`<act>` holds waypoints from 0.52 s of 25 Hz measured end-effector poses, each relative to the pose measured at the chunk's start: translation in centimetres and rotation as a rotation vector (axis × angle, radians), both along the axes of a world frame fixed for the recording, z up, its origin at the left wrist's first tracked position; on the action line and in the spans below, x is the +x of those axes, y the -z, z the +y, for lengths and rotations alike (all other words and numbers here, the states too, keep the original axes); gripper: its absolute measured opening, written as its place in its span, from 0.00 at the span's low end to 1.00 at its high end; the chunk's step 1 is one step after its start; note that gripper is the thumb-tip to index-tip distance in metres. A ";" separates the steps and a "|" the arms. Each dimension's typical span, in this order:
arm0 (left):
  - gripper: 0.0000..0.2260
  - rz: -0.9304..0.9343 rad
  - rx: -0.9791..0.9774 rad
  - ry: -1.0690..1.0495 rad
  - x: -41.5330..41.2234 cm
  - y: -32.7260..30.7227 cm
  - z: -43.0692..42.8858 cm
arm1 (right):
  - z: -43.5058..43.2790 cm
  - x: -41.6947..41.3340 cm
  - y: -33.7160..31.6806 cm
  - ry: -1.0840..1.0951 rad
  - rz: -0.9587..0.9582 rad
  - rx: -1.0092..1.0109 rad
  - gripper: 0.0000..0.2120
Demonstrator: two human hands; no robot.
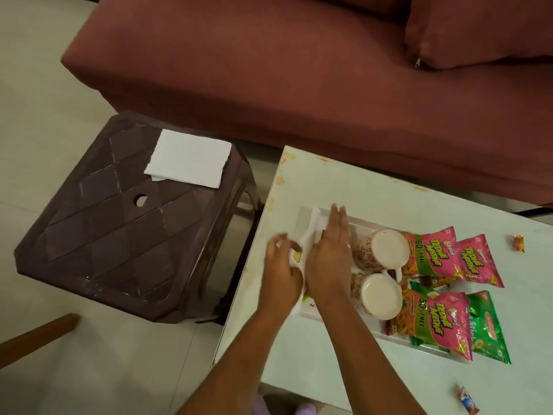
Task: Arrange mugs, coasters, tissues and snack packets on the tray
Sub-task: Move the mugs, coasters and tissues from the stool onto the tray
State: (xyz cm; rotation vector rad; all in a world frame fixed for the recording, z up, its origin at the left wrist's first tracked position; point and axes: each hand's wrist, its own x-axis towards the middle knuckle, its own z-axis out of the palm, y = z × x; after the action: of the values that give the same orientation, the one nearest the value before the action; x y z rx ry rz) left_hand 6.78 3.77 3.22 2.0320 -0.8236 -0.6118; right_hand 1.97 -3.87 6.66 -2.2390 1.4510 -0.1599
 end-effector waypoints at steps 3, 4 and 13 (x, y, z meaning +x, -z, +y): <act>0.15 0.085 -0.172 -0.244 7.0 -3.8 -1.2 | -0.4 5.3 -2.3 -0.078 -0.188 0.064 0.25; 0.15 0.082 -0.194 -0.332 9.5 -4.7 -1.1 | -0.3 7.1 -2.7 -0.099 -0.251 0.115 0.22; 0.20 0.370 0.049 -0.719 23.4 -4.0 1.8 | -3.2 21.9 -1.4 -0.380 -0.077 0.116 0.23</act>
State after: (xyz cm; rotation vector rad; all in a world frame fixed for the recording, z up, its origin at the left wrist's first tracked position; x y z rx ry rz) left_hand 30.16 5.61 7.22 1.9878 0.1516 -0.5571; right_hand 23.88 -7.05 8.04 -2.3356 0.9469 -0.0375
